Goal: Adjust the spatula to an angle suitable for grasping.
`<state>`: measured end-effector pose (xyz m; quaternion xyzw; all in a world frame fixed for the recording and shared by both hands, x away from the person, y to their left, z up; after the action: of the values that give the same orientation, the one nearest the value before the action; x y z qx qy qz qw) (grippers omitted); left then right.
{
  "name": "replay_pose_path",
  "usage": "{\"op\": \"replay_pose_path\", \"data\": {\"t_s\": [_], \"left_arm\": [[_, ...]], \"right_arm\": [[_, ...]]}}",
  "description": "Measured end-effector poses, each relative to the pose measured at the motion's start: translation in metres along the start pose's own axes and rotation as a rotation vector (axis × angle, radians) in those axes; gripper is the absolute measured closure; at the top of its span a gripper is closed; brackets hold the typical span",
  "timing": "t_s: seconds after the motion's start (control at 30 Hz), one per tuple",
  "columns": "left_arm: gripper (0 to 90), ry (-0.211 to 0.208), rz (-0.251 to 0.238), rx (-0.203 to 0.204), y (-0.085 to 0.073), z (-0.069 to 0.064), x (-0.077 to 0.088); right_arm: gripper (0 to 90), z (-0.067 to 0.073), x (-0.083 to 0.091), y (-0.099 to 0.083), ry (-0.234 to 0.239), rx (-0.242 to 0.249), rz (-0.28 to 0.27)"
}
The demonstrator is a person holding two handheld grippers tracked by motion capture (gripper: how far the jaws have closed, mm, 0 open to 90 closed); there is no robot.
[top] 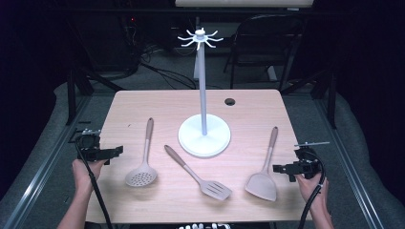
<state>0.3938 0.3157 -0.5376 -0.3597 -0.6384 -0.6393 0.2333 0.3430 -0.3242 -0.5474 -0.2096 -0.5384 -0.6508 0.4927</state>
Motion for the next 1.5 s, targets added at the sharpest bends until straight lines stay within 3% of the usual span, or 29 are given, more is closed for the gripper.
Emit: {"op": "replay_pose_path", "data": {"t_s": [0.5,0.73,0.87,1.07,1.17,1.2,1.27,1.37,1.5], "left_arm": [[0.4,-0.005,0.016,0.003,-0.002,-0.002,-0.001],[0.3,0.011,0.007,-0.005,-0.001,-0.006,0.002],[0.3,0.013,0.008,-0.002,-0.002,-0.008,0.002],[0.4,0.019,0.011,0.002,-0.003,-0.004,0.002],[0.4,0.018,0.01,0.006,-0.002,-0.004,0.002],[0.4,0.016,0.008,0.007,-0.002,-0.004,0.002],[0.5,0.015,0.01,0.001,-0.002,-0.003,0.002],[0.5,0.016,0.01,-0.005,-0.001,-0.003,0.001],[0.5,0.012,0.016,-0.023,0.0,-0.005,0.0]], "right_arm": [[15.4,0.015,-0.014,0.005,-0.051,0.032,0.043],[29.4,0.024,-0.023,0.012,-0.073,0.048,0.066],[38.8,0.026,-0.03,0.019,-0.079,0.018,0.056],[53.3,0.024,-0.047,0.026,-0.118,0.014,0.116],[56.4,0.023,-0.053,0.027,-0.126,-0.017,0.114],[58.6,0.024,-0.056,0.026,-0.123,-0.013,0.146],[59.2,0.026,-0.056,0.026,-0.131,-0.003,0.153],[61.9,0.029,-0.058,0.025,-0.138,-0.006,0.13],[65.9,0.033,-0.058,0.026,-0.135,0.022,0.142]]}}
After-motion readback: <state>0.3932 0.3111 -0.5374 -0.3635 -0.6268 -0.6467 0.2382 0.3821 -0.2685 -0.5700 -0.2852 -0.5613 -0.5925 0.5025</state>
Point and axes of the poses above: each handheld gripper's, and its own axes: x roughly backward along the jaws, y roughly out of its top, z roughly to its left, the point moved 3 cm from there along -x, roughly forward along the jaws, and after that the axes turned 4 degrees about y, right-handed, at the moved point
